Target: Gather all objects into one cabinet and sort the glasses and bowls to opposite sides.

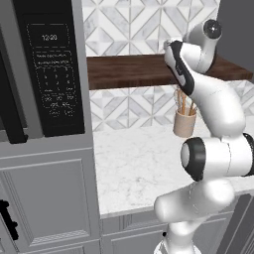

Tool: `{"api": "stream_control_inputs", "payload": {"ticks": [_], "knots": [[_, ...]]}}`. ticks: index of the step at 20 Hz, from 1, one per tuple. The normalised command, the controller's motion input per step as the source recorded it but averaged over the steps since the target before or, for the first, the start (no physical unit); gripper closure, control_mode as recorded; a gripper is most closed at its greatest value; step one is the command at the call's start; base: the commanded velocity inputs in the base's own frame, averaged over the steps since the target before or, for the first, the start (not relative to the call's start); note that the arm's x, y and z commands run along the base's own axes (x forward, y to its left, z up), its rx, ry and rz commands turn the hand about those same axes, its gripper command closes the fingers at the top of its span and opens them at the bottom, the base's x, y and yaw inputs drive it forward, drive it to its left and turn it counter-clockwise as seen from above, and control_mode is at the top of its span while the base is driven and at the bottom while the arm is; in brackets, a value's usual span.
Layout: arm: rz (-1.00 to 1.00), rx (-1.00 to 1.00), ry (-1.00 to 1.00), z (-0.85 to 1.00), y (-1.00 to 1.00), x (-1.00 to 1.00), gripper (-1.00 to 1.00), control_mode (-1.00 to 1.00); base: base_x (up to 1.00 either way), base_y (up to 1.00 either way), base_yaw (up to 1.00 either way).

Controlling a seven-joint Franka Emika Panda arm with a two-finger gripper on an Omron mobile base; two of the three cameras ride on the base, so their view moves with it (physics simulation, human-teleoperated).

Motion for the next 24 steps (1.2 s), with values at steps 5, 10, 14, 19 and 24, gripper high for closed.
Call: {"api": "stream_control_inputs", "payload": {"ticks": [5, 10, 14, 19, 24], "knots": [[0.03, 0.0, -0.13, 0.03, 0.2, -1.0, 1.0, -1.0, 0.0, 0.0, 0.0], [0.08, 0.0, -0.03, 0.0, 0.38, -0.9, 1.0, -1.0, 0.0, 0.0, 0.0], [0.06, 0.0, 0.0, 0.0, 0.44, -0.56, 1.0, -1.0, 0.0, 0.0, 0.0], [0.04, 0.0, 0.0, 0.0, 0.17, -0.48, 1.0, -1.0, 0.0, 0.0, 0.0], [0.0, 0.0, 0.0, 0.0, 0.0, -0.54, 1.0, -1.0, 0.0, 0.0, 0.0]]}}
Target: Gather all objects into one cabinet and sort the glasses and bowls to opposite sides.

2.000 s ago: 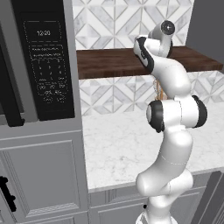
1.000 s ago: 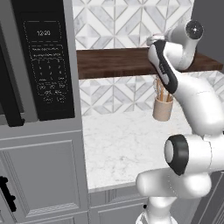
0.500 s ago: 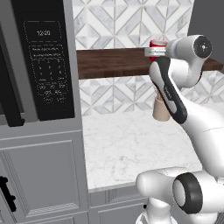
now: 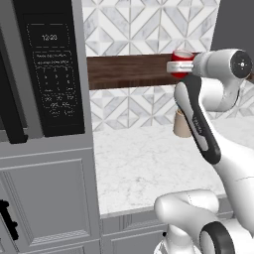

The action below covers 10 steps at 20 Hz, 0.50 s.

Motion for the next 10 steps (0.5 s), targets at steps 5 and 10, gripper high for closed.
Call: {"api": "stream_control_inputs", "payload": {"ticks": [5, 10], "knots": [[0.0, -0.01, 0.06, 0.0, -0.07, -0.75, 1.0, -1.0, 0.0, 0.0, 0.0], [0.0, 0.0, 0.15, 0.0, -0.14, -0.93, 1.0, -1.0, 0.0, 0.0, 0.0]]}}
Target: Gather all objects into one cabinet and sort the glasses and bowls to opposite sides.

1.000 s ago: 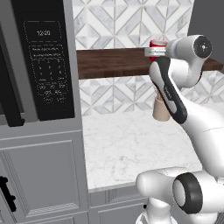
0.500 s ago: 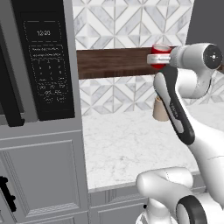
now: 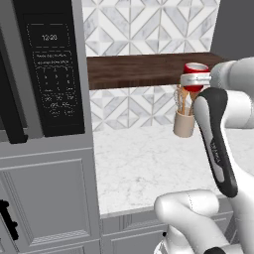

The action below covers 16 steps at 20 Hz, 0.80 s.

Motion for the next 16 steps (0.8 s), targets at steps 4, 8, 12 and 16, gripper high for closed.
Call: {"api": "stream_control_inputs", "payload": {"ticks": [4, 8, 12, 16], "knots": [[-0.02, 0.0, 0.14, 0.0, -0.02, -0.87, 1.0, -1.0, 0.0, 0.0, 0.0], [-0.04, 0.0, 0.09, 0.0, 0.04, -0.7, 1.0, -1.0, 0.0, 0.0, 0.0], [0.0, 0.0, 0.01, 0.0, 0.16, -0.38, 1.0, -1.0, 0.0, 0.0, 0.0], [0.0, -0.02, -0.01, -0.03, 0.22, -0.54, 1.0, -1.0, 0.0, 0.0, 0.0]]}}
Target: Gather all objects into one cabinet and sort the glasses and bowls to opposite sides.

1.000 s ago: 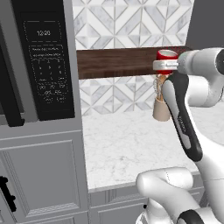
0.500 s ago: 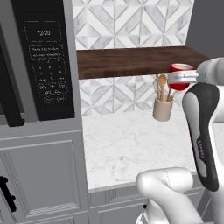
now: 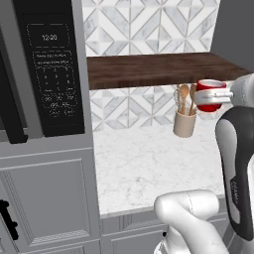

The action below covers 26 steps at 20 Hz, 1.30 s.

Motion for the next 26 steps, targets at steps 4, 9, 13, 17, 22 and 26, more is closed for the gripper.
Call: {"api": "stream_control_inputs", "payload": {"ticks": [4, 9, 13, 17, 22, 26], "knots": [[0.0, -0.02, -0.02, -0.06, 0.15, -0.63, 1.0, -1.0, 0.0, 0.0, 0.0], [0.0, 0.0, -0.01, 0.0, 0.01, -0.36, 1.0, -1.0, 0.0, 0.0, 0.0], [0.0, 0.0, 0.0, 0.0, 0.0, -0.14, 1.0, -1.0, 0.0, 0.0, 0.0], [0.0, 0.0, 0.0, 0.0, 0.0, -0.05, 1.0, 1.0, -0.05, 0.0, 0.0], [0.0, 0.0, 0.0, 0.0, 0.0, 0.0, 1.0, 1.0, -0.78, 0.24, 0.01], [0.0, 0.0, 0.0, 0.0, 0.0, 0.0, 1.0, 1.0, -0.89, 0.84, 0.17]]}}
